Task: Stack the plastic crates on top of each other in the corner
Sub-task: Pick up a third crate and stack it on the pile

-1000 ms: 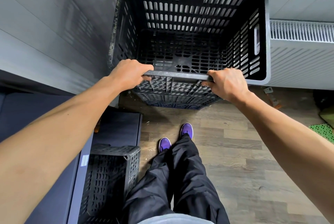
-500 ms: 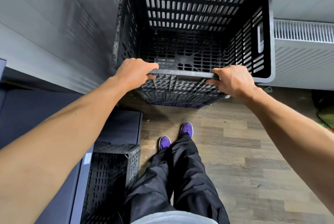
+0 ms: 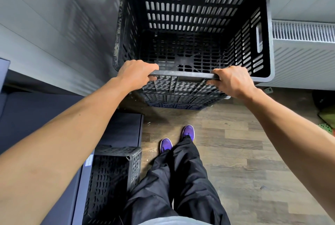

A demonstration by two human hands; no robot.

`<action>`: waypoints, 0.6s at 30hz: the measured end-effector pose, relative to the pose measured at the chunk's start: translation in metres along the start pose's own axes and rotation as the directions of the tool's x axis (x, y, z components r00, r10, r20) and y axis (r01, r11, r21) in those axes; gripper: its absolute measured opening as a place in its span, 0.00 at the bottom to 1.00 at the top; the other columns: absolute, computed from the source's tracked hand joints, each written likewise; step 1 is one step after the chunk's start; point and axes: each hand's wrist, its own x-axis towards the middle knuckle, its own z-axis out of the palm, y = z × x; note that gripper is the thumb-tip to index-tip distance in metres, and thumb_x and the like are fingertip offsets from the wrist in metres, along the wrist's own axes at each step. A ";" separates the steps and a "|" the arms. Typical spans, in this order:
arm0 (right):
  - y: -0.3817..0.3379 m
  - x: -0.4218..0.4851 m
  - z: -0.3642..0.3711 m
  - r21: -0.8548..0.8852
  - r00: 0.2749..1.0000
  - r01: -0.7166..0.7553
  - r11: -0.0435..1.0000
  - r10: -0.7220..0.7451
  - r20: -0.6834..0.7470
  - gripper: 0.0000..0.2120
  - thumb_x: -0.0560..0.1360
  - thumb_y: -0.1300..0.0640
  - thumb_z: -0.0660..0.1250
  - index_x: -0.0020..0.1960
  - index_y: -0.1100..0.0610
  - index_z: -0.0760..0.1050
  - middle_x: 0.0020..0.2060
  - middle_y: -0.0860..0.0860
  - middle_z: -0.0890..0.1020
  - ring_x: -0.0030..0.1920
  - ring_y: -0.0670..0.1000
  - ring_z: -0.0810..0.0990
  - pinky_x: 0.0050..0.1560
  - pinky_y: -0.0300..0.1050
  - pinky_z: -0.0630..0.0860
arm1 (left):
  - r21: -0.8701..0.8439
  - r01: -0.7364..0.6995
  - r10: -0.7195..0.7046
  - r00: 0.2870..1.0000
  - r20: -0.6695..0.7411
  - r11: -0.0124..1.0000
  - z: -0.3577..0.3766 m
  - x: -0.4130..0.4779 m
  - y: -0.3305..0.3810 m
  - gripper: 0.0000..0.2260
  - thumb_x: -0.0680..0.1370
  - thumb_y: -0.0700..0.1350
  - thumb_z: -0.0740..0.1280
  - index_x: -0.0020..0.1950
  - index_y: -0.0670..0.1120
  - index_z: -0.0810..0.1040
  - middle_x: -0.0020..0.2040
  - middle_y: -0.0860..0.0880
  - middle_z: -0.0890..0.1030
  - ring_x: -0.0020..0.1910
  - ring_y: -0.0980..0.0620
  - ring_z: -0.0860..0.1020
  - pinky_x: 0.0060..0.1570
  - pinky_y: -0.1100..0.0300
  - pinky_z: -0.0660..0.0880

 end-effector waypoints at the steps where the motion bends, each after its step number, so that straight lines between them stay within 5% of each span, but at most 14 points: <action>1: 0.000 0.000 0.001 -0.006 1.000 -0.006 1.000 0.006 -0.006 0.17 0.77 0.39 0.62 0.49 0.54 0.76 0.33 0.53 0.81 0.36 0.58 0.82 0.35 0.48 0.76 | 0.004 0.001 -0.001 1.000 0.001 1.000 0.001 0.001 0.000 0.14 0.81 0.50 0.64 0.66 0.50 0.73 0.43 0.44 0.83 0.43 0.40 0.81 0.42 0.48 0.78; 11: -0.001 0.005 0.007 -0.060 0.999 -0.044 0.997 0.043 -0.015 0.17 0.77 0.40 0.63 0.49 0.53 0.75 0.32 0.51 0.80 0.34 0.58 0.81 0.32 0.46 0.70 | -0.021 0.028 -0.027 0.999 0.018 0.999 0.005 0.006 0.000 0.14 0.80 0.47 0.65 0.66 0.52 0.73 0.47 0.48 0.84 0.46 0.42 0.81 0.42 0.50 0.76; 15: -0.002 0.008 0.006 -0.036 0.998 -0.050 0.998 0.051 0.022 0.15 0.78 0.40 0.62 0.51 0.52 0.72 0.31 0.49 0.74 0.32 0.56 0.76 0.33 0.47 0.70 | -0.032 0.085 -0.083 0.995 0.059 0.996 0.002 0.006 0.003 0.18 0.79 0.39 0.64 0.67 0.54 0.70 0.48 0.53 0.83 0.48 0.46 0.80 0.48 0.49 0.76; 18: -0.003 0.007 0.006 -0.002 0.997 -0.070 0.998 0.070 0.044 0.17 0.78 0.39 0.61 0.56 0.51 0.71 0.36 0.50 0.79 0.36 0.56 0.79 0.34 0.47 0.71 | 0.037 0.200 -0.200 0.980 -0.006 0.979 0.005 0.004 0.017 0.20 0.79 0.43 0.66 0.70 0.54 0.67 0.52 0.47 0.80 0.54 0.43 0.75 0.56 0.45 0.69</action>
